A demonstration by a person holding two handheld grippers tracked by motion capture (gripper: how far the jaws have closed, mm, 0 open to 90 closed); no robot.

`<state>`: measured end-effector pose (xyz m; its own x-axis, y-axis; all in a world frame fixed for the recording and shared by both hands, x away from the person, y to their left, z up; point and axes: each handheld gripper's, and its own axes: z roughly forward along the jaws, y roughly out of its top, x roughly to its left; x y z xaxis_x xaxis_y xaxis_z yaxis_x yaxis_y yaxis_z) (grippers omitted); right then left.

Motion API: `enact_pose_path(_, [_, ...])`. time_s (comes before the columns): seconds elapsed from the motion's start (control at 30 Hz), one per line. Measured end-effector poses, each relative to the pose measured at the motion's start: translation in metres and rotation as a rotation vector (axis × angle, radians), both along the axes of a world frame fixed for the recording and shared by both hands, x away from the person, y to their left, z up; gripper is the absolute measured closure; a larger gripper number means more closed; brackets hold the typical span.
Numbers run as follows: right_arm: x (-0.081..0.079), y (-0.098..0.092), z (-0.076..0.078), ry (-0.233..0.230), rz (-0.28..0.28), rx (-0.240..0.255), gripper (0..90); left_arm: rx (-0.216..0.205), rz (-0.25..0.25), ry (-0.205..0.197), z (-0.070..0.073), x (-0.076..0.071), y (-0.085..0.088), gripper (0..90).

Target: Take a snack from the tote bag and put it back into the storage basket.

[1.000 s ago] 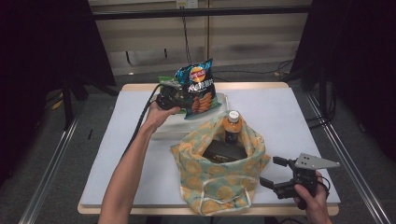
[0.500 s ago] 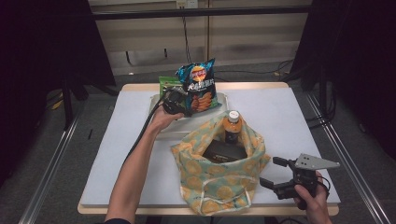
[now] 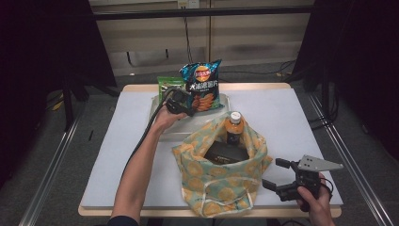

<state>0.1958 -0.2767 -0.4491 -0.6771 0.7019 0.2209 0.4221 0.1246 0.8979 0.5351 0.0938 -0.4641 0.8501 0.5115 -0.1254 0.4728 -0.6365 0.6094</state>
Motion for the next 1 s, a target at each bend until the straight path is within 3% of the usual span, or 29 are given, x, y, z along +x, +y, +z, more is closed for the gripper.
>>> enact_pose_path(0.1, [0.000, 0.000, 0.000, 0.000, -0.003, 0.000, 2.0, 0.000, 0.005, -0.008, -0.001, 0.001, 0.000, 88.1])
enact_pose_path(0.2, [0.000, 0.000, 0.000, -0.001, 0.000, 0.000, 2.0, -0.035, 0.050, -0.004, -0.003, 0.001, -0.002, 86.1])
enact_pose_path(0.23, [0.000, 0.000, 0.000, -0.001, 0.001, 0.000, 2.0, -0.038, 0.049, -0.001, -0.004, 0.001, -0.002, 84.7])
enact_pose_path(0.27, [0.000, 0.000, 0.000, -0.001, 0.000, 0.000, 2.0, -0.005, 0.014, -0.005, -0.002, 0.002, 0.000, 83.1])
enact_pose_path(0.33, [0.001, 0.000, 0.000, 0.000, -0.001, 0.001, 2.0, -0.043, 0.043, -0.006, -0.003, -0.001, -0.003, 80.9])
enact_pose_path(0.37, [0.001, 0.000, 0.000, 0.000, -0.001, 0.000, 2.0, -0.009, 0.006, -0.008, 0.000, 0.000, 0.000, 79.5])
enact_pose_path(0.43, [0.001, 0.000, 0.000, 0.001, -0.001, 0.000, 2.0, -0.057, 0.033, -0.005, 0.001, -0.004, -0.001, 78.0])
enact_pose_path(0.6, [0.001, 0.001, 0.000, -0.001, 0.000, -0.002, 2.0, -0.104, 0.016, -0.020, 0.012, -0.014, 0.004, 73.9])
enact_pose_path(0.77, [0.002, 0.002, 0.001, 0.000, -0.007, -0.003, 2.1, -0.200, 0.010, -0.043, 0.027, -0.033, 0.010, 68.2])
enact_pose_path(0.83, [0.003, 0.002, 0.001, 0.000, -0.014, -0.003, 2.2, -0.202, -0.008, -0.053, 0.033, -0.041, 0.014, 67.9])
enact_pose_path(1.0, [0.003, 0.002, 0.001, -0.006, -0.026, -0.009, 2.9, -0.256, -0.038, -0.071, 0.043, -0.063, 0.025, 70.5])
